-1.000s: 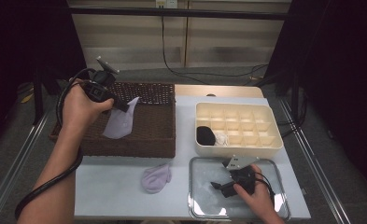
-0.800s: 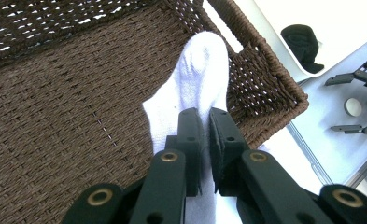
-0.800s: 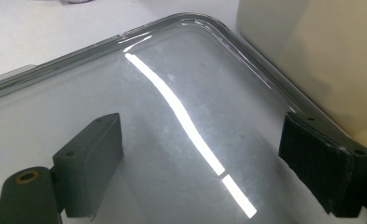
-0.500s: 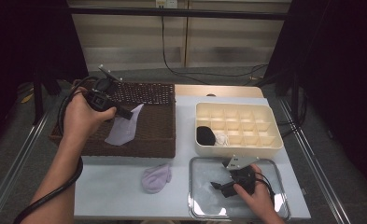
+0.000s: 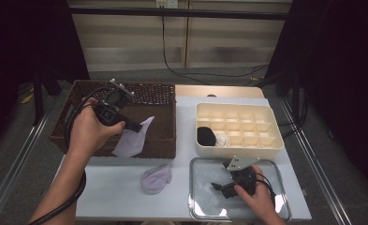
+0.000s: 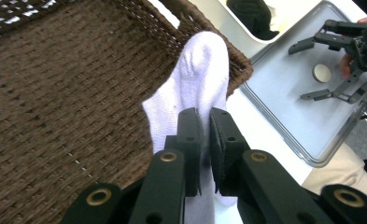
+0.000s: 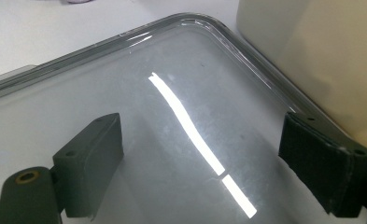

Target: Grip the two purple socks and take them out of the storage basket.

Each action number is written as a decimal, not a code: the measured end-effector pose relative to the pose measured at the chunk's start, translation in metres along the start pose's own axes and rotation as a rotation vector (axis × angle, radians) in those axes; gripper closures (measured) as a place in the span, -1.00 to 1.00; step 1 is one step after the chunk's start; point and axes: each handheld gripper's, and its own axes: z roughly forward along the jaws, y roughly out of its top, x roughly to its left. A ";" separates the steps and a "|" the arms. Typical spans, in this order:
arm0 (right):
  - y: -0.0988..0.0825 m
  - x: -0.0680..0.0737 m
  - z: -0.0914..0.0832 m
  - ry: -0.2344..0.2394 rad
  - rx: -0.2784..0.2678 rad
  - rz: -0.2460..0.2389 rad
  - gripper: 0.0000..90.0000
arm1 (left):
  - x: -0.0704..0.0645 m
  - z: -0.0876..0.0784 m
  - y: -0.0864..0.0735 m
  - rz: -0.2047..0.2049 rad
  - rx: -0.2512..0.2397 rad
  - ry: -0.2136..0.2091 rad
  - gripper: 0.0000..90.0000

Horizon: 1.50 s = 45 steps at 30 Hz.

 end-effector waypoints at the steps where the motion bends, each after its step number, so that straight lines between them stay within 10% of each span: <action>1: 0.000 0.000 0.000 0.000 0.000 0.000 -0.71 | 0.000 0.001 -0.001 -0.013 -0.002 -0.007 0.85; 10: 0.000 0.000 0.000 0.000 0.000 0.000 -0.71 | -0.008 0.014 -0.011 0.000 0.000 -0.045 0.81; 21: 0.000 0.000 0.000 0.000 0.000 0.000 -0.71 | -0.012 0.021 -0.023 0.017 -0.036 0.030 0.12; 45: 0.000 0.000 0.000 0.000 0.001 -0.001 -0.71 | -0.019 0.069 -0.060 0.055 -0.019 0.044 -0.04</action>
